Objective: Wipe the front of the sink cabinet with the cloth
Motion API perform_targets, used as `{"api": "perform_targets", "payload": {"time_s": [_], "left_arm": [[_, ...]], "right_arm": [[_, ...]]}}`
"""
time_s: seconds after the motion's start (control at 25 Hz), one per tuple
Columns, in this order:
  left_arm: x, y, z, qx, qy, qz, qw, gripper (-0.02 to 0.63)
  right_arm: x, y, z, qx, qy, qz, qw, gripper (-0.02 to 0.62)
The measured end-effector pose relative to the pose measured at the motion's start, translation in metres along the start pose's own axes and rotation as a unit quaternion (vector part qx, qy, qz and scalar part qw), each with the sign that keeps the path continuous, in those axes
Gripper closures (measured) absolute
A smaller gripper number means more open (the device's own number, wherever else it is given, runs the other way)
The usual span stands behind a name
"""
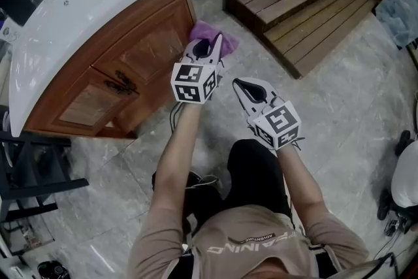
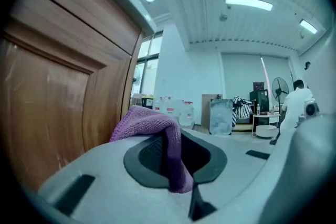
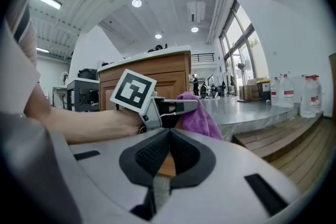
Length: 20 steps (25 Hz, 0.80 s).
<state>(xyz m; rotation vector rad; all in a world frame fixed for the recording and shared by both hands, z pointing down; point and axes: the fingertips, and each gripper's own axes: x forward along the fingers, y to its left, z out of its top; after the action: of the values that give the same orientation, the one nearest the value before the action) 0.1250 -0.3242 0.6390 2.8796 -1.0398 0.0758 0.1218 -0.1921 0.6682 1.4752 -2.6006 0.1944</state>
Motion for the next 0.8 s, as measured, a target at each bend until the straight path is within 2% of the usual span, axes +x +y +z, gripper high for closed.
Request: {"api": "perform_targets", "payload": {"time_s": [0.2,0.32,0.56,0.68,0.8], "left_arm": [[-0.047,-0.009,-0.001,0.047,-0.007,0.015,0.9988,0.569],[-0.084,0.002,-0.009,0.052,-0.002,0.044,0.9977,0.569],[-0.176,0.055,-0.027,0.031,0.022,0.139,0.9896,0.569],[-0.229,0.084,-0.029,0.015,0.019,0.190,0.9814,0.569],[-0.285,0.111,-0.035,0.008,0.025,0.244,0.9693,0.569]], "right_arm": [[0.012,0.011,-0.003,0.008,-0.007,0.020,1.000,0.584],[0.025,0.025,-0.005,0.014,-0.010,0.042,0.999,0.584],[0.061,0.070,0.002,0.014,-0.020,0.104,0.994,0.584],[0.080,0.098,0.004,0.011,-0.021,0.136,0.990,0.584],[0.099,0.133,0.008,0.008,-0.023,0.174,0.984,0.584]]}}
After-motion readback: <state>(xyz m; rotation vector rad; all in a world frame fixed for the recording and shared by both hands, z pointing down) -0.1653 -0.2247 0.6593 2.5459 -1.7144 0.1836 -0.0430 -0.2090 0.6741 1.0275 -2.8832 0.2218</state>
